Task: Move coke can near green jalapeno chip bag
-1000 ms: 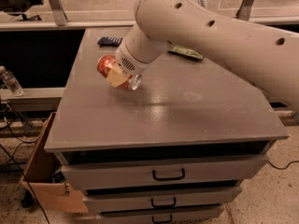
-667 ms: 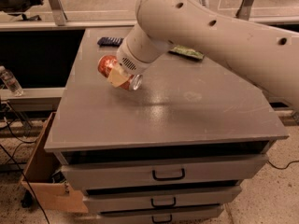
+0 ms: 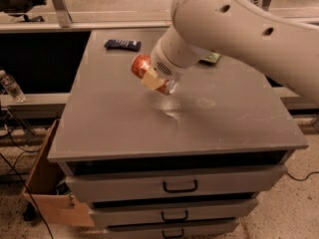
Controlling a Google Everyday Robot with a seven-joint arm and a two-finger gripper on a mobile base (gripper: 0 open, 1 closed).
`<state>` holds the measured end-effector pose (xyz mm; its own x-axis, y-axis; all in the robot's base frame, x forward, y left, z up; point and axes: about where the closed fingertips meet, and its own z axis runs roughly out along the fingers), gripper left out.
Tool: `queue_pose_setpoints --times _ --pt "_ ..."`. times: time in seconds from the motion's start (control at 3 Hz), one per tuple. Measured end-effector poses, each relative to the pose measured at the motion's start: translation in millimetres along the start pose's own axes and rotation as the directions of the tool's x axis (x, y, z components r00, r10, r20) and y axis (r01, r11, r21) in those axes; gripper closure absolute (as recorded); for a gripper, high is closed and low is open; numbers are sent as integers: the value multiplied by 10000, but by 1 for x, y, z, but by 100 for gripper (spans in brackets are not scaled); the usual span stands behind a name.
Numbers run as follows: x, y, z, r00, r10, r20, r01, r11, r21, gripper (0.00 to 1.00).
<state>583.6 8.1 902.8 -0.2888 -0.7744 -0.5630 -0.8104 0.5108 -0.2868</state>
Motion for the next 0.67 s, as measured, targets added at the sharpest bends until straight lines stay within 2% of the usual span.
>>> queue_pose_setpoints --times 0.33,0.67 --pt "30 -46 -43 9981 -141 -593 211 9927 1188 100" --pt "66 -95 -76 9941 14 -1086 194 9816 1898 100"
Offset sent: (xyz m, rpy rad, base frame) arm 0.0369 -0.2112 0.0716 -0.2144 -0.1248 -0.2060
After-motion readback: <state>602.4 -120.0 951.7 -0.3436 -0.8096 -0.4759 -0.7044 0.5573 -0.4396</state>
